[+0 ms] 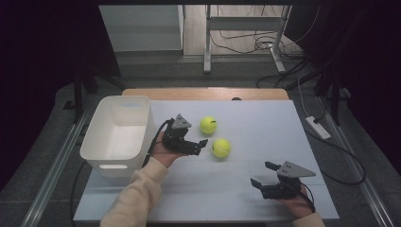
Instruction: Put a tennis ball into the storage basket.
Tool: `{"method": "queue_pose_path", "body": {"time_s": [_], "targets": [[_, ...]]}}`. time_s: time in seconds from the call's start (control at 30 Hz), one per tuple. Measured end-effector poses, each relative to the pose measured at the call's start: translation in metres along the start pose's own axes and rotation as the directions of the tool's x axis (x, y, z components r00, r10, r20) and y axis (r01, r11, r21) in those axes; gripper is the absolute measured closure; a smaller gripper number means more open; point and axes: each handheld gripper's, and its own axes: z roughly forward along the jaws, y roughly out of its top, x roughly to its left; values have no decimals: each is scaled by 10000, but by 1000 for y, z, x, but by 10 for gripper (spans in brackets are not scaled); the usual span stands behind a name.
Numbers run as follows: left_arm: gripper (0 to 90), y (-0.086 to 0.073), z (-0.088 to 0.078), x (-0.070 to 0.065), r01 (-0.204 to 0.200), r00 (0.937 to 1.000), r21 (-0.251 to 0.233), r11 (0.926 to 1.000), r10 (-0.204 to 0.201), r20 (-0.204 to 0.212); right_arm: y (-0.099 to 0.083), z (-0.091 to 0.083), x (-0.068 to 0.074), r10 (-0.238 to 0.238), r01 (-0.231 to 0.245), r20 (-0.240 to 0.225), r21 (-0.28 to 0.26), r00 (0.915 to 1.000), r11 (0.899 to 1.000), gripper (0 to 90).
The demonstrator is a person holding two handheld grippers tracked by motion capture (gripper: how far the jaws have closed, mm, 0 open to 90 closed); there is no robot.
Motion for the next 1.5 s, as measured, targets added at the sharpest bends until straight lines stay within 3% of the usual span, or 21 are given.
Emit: {"method": "queue_pose_path", "body": {"time_s": [1.5], "targets": [[61,16,26,21,43,9980,476,9989,-13,-624,-1,2,0,-88,88,-10,135,10000,9999,121]]}}
